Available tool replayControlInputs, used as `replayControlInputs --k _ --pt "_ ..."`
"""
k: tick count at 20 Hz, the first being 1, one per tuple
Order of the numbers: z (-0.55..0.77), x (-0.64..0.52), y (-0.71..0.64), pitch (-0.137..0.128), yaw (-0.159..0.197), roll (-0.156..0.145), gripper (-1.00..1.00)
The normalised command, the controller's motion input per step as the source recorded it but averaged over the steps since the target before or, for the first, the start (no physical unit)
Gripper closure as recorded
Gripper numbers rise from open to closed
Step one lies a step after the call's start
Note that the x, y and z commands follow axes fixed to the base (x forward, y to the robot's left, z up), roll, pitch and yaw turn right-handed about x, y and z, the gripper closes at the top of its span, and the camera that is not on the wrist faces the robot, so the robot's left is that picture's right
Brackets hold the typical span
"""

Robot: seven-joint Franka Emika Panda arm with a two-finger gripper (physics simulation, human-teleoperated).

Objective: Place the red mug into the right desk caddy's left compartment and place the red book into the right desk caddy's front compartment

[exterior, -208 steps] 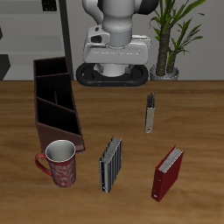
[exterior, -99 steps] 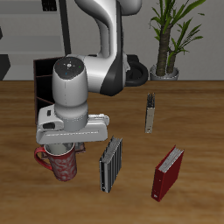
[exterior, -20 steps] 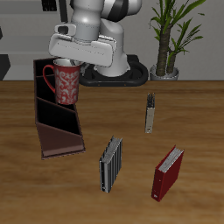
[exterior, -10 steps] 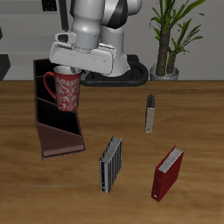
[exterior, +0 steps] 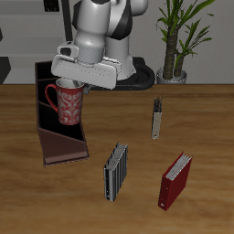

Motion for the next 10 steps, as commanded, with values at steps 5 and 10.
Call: replayControlInputs --k 5,10 --pt "-0.18 0.06 0.00 0.011 -0.017 -0.002 1.00" --pt "-0.17 0.07 0.00 0.009 -0.014 0.008 1.00"
